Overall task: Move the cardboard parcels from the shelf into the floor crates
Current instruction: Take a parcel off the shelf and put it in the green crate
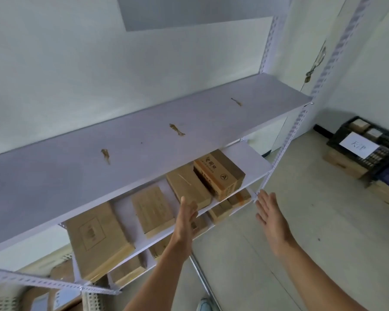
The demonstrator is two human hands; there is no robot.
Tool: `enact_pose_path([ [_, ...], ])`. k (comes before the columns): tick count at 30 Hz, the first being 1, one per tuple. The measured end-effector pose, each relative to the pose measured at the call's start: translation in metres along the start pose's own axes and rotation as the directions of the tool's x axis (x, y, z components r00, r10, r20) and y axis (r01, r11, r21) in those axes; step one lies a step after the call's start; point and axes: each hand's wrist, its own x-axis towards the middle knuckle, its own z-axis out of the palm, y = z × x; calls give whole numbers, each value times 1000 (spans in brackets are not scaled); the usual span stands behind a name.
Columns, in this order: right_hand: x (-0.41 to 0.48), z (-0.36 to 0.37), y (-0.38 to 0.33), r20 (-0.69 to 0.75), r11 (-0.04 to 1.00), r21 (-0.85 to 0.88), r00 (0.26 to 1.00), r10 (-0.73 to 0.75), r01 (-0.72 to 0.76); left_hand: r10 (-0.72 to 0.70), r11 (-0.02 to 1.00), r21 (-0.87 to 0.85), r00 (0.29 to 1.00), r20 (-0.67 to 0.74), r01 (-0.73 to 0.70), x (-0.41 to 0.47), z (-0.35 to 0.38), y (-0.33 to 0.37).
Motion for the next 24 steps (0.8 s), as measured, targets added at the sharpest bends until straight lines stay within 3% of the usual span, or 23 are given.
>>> enact_pose_path([
  [10,99,-36,-34,-35,998,-26,998,62,-62,-64,998,-4,996,-61,64,78,33,22],
  [24,272,-105,-13,177,958,-164,948,263,-235,-189,976,-171,911,-366,134,181,106,2],
])
